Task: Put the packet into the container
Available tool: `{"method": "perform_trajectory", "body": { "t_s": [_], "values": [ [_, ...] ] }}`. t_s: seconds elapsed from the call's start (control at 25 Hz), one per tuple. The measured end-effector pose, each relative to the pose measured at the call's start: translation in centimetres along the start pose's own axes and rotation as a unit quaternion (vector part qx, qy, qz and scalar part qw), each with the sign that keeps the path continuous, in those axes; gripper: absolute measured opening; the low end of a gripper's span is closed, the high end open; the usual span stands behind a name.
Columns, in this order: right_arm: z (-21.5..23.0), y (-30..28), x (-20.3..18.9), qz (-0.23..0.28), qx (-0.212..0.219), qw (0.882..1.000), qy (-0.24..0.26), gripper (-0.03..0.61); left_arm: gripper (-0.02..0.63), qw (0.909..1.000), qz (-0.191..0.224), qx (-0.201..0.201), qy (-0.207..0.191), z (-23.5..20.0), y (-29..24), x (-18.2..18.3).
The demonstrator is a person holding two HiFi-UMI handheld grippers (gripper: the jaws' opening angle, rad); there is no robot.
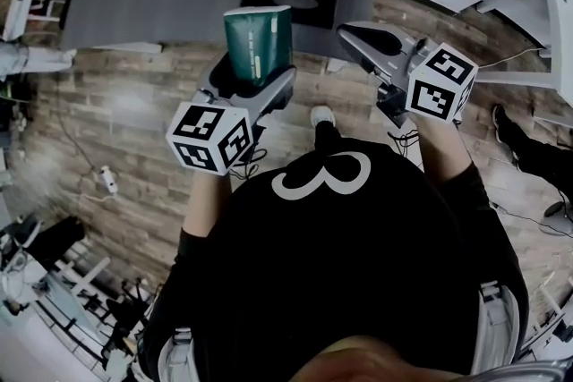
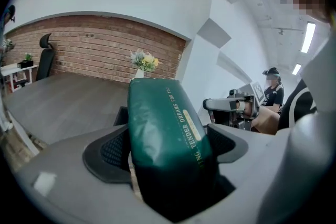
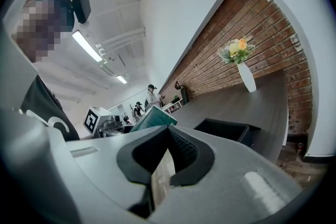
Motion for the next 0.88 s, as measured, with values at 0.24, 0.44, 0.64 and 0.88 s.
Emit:
{"method": "perform_trajectory", "body": {
  "t_s": [0.24,0.44,0.64,0.88],
  "values": [
    [2.6,-0.9,2.6,0.001,-0.007,1.000,-0.003,0.002,0.471,0.9986,0.001,-0.020,-0.049,-2.8,-3.1,3.2],
    [3.3,-0.3,3.1,0.025,-0.031,0.999,-0.009,0.002,0.471,0.9938,0.013,-0.044,-0.101,-3.8,-4.7,5.2],
    [4.2,0.2,3.2,0.047,-0.065,0.997,-0.017,0.002,0.471,0.9831,0.013,-0.080,-0.164,-5.2,-6.7,6.4],
    [4.8,-0.2,3.6,0.095,-0.121,0.987,-0.037,0.002,0.471,0.9522,0.001,-0.174,-0.251,-7.4,-9.3,8.2]
  ]
}}
Point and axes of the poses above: the fingertips, and each gripper's own axes: y backward along the fingers, z to its right, x out of its top, the point moved 7 cm from there along y, backward along the fingers, and after that the axes turned 9 degrees about -y, right-handed, at the moved point
